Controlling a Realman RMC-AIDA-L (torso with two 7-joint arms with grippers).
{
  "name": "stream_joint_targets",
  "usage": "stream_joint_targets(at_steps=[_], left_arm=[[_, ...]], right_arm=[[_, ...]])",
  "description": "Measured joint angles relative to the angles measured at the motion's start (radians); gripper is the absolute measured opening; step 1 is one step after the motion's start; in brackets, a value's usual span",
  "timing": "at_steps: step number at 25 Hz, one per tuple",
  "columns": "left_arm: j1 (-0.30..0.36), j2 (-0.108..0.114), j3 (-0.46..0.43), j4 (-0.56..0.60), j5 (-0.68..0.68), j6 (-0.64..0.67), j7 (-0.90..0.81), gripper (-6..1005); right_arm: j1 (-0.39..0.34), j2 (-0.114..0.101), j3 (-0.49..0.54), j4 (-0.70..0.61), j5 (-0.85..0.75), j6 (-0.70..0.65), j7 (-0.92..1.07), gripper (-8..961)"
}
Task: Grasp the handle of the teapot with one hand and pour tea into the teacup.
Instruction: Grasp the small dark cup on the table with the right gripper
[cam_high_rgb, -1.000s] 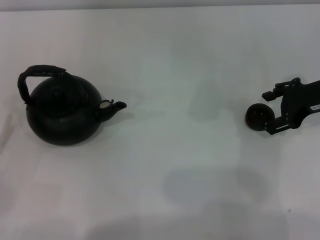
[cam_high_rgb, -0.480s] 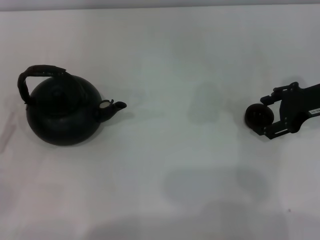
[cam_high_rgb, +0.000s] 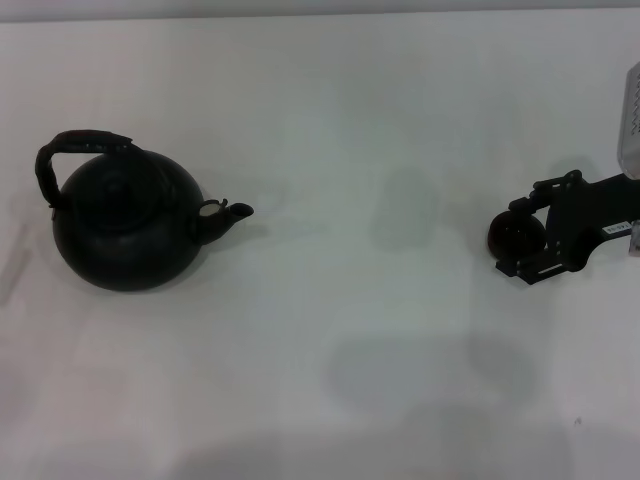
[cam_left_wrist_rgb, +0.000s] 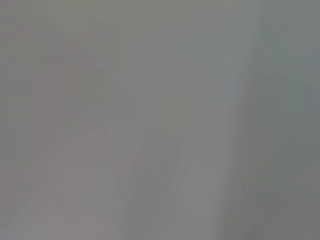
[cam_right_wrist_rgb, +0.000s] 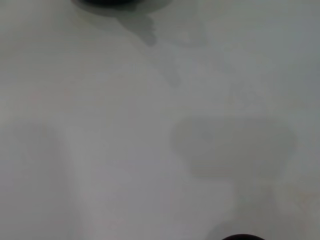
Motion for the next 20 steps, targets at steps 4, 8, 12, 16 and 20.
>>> stream_joint_targets(at_steps=[4, 8, 12, 16, 20], left_arm=[[0.002, 0.000, 0.000, 0.000, 0.000, 0.000, 0.000, 799], [0.002, 0.000, 0.000, 0.000, 0.001, 0.000, 0.000, 800], [0.002, 0.000, 0.000, 0.000, 0.001, -0.001, 0.000, 800], [0.002, 0.001, 0.000, 0.001, 0.003, 0.000, 0.000, 800], [0.004, 0.002, 0.000, 0.004, 0.004, 0.001, 0.000, 800]], right_arm=[[0.000, 0.000, 0.000, -0.002, 0.000, -0.001, 0.000, 863], [0.000, 0.000, -0.012, -0.008, 0.000, -0.009, 0.000, 861], [0.000, -0.001, -0.032, -0.018, 0.000, -0.024, 0.000, 859], [0.000, -0.001, -0.047, -0.026, -0.001, -0.035, -0.002, 857], [0.000, -0.002, -0.056, -0.027, -0.001, -0.038, -0.003, 855]])
